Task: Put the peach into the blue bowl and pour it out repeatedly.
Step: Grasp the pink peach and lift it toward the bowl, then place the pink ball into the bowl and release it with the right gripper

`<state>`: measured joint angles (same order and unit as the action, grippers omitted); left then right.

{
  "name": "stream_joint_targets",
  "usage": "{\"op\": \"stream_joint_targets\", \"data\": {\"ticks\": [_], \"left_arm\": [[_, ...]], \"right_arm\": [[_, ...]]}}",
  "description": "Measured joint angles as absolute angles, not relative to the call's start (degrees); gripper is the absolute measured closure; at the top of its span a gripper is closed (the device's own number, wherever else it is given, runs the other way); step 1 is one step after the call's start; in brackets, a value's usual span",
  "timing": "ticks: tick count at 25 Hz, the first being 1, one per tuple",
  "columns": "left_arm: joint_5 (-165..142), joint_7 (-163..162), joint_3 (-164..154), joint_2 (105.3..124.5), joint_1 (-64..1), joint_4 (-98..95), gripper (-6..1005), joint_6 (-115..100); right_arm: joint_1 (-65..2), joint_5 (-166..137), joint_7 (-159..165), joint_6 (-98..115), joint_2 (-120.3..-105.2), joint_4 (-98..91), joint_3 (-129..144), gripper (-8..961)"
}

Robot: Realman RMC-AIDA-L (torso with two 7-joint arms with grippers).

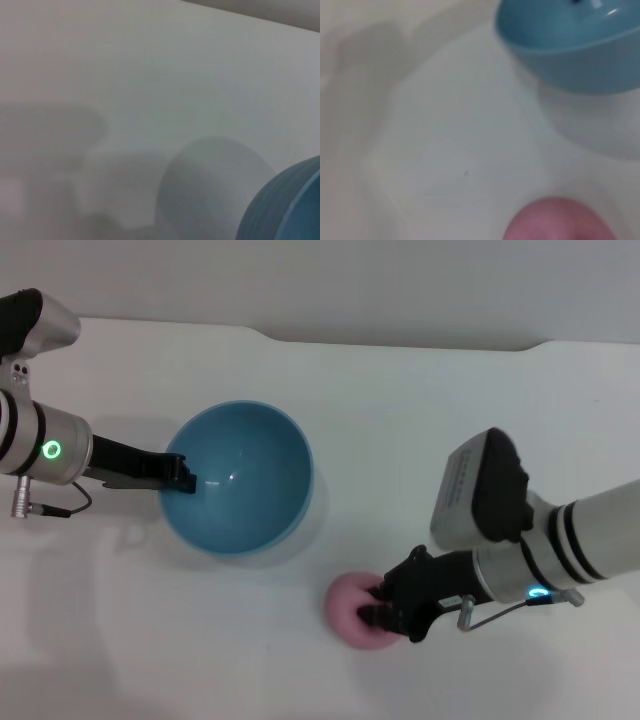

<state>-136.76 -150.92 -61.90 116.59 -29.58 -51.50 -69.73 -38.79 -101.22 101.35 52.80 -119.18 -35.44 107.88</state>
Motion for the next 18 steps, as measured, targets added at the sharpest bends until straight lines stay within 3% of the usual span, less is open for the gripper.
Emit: {"op": "stream_joint_targets", "data": {"ticks": [8,18], "left_arm": [[-136.8,-151.0,-61.9,116.83,-30.0,-51.5,1000,-69.9],[-136.8,-151.7,-65.7,117.49,-32.0,-50.9,1000,-72.0]], "right_arm": [[-34.4,-99.7,100.0,57.5,-118.55,-38.5,96.6,855],[-24.8,-99.7,93.3,69.7,-118.40,-43.5,68.6,913]]}}
